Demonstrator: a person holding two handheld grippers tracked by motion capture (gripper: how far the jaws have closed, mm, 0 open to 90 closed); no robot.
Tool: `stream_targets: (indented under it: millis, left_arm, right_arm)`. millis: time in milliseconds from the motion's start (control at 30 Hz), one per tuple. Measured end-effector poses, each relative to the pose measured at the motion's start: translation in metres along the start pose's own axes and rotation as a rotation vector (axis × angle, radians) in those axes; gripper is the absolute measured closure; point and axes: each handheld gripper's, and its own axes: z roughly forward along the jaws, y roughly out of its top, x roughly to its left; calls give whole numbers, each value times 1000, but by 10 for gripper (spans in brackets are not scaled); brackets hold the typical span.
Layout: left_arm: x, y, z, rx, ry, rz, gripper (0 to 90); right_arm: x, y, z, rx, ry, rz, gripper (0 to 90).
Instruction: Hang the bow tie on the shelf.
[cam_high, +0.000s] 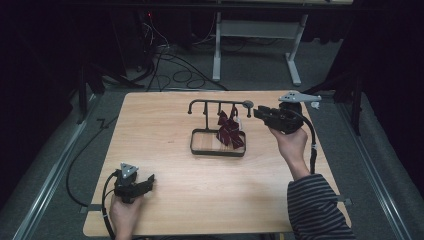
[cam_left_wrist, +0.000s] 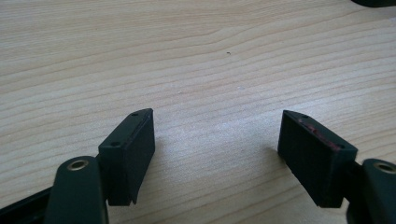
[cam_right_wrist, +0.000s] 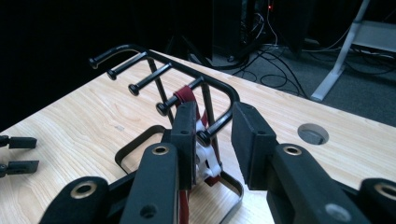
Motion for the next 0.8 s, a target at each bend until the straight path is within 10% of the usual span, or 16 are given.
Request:
stream_targets:
  millis: [800]
  left_arm:
    - [0, 0, 0, 3, 1, 4, 278]
  right_arm:
    - [-13, -47, -28, 10, -44, 54, 694]
